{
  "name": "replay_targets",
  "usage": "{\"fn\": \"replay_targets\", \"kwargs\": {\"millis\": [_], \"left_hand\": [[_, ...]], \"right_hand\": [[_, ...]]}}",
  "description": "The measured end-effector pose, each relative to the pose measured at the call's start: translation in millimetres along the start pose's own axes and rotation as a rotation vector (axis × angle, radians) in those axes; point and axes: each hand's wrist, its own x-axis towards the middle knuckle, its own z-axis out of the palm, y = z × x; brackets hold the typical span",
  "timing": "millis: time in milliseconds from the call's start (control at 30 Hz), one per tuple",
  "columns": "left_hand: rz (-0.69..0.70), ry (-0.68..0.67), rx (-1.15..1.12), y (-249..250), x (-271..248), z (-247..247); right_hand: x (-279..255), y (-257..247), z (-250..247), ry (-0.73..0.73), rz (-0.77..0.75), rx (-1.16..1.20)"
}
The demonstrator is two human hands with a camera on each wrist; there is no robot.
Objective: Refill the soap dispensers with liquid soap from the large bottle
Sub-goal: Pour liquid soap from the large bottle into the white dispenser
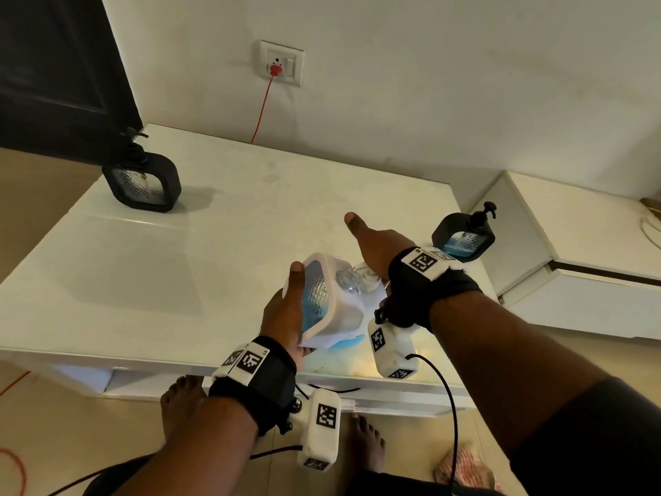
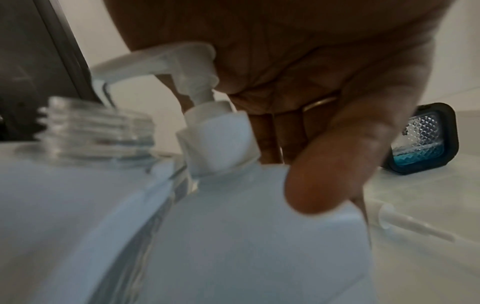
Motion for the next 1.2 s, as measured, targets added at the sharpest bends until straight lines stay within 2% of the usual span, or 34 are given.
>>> {"fn": "replay_targets", "kwargs": {"millis": [267, 400, 500, 633, 700, 1200], "left_hand": [[0.003, 0.015, 0.015, 0.4, 0.9, 0.2], [0.004, -0.003, 0.013, -0.7, 3.4, -1.5], [0.0, -0.003, 0.018, -1.4, 6.4, -2.2], [0.004, 0.01, 0.009, -2.3, 6.7, -1.1], [0.005, -0.002, 0.004, -2.7, 6.5, -0.8], [0.02, -0.027, 0.002, -6.3, 10.5, -3.6]], "right_hand": [[9.7, 6.4, 6.6, 0.07, 0.002, -0.091], [8.7, 6.5, 5.6, 0.07, 0.0, -0.056], [3.6, 2.0, 0.0, 0.021, -0.011, -0.018], [-4.8, -0.5, -8.8, -0.116, 0.005, 0.135], [-7.2, -0.6, -10.3, -0.131, 0.008, 0.157], [8.9, 10.9, 8.5, 0.126, -0.03, -0.062]]}}
